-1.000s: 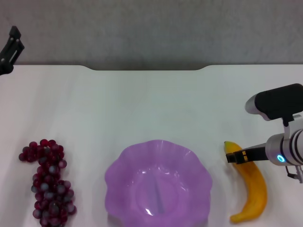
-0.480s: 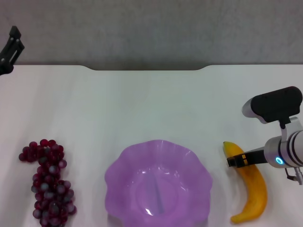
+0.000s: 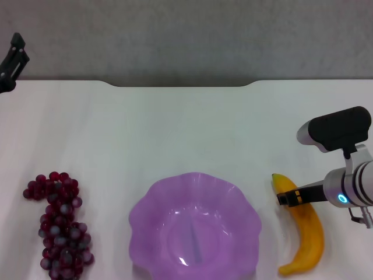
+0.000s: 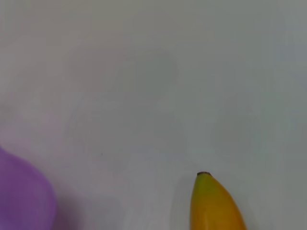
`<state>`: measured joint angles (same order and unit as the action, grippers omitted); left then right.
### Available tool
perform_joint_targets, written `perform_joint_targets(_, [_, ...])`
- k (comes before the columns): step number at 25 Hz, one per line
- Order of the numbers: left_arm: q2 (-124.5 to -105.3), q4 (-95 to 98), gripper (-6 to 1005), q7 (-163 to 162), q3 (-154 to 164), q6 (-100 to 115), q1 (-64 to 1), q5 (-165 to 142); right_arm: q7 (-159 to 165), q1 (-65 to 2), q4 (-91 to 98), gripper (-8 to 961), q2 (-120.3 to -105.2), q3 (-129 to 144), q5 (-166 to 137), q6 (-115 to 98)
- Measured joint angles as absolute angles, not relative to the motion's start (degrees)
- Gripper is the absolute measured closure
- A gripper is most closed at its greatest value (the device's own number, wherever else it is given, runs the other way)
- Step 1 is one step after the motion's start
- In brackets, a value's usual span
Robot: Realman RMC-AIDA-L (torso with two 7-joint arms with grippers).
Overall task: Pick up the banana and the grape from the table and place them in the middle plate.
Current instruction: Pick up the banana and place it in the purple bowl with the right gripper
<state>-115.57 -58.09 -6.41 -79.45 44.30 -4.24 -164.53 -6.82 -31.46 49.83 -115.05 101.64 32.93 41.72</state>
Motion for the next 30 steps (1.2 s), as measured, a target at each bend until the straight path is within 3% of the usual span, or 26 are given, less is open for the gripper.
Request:
perform_joint_targets(7, [-115.57,-57.9,122,-6.41,-79.45,44.3,-3.99,-164.53,-7.59,-30.73,51.65,451,-114.83,101.21,33.34,42.27])
perform_joint_targets(22, [-115.57,-58.03,122,-6.42,-79.43,44.3,-3.31,-164.53,-13.09,-19.1,77.08,451,-114.77,91.77,28.25,53.36])
perform_joint_targets(30, [-115.57,-58.09,122,-6.42,-79.46,44.3,-3.29,-164.53,-13.27,-18.73,84.47,451,-114.84,93.22,24.91,57.33])
